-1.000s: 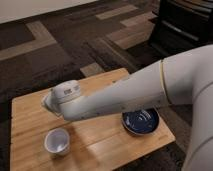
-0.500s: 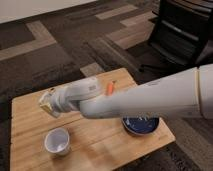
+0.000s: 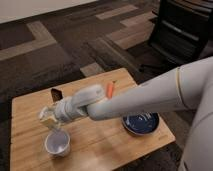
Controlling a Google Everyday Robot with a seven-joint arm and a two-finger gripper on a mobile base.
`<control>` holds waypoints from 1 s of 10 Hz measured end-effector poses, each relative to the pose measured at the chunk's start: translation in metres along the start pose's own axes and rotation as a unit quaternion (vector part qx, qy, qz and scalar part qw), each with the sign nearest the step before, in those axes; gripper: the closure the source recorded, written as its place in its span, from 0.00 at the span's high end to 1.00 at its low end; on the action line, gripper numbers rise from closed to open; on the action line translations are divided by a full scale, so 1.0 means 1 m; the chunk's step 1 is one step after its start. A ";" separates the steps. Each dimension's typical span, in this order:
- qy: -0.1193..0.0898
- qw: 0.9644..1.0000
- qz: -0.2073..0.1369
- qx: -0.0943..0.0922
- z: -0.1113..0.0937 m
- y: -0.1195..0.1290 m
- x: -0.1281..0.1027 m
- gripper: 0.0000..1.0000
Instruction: Place the white sponge in the ceramic cup
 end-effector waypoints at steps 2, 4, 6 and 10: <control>0.000 1.000 0.000 0.000 0.000 0.000 0.000 0.00; 0.001 1.000 -0.001 0.000 0.000 0.000 0.000 0.00; 0.008 1.000 -0.026 -0.012 0.008 0.006 -0.008 0.00; 0.016 0.998 -0.060 -0.029 0.018 0.014 -0.021 0.00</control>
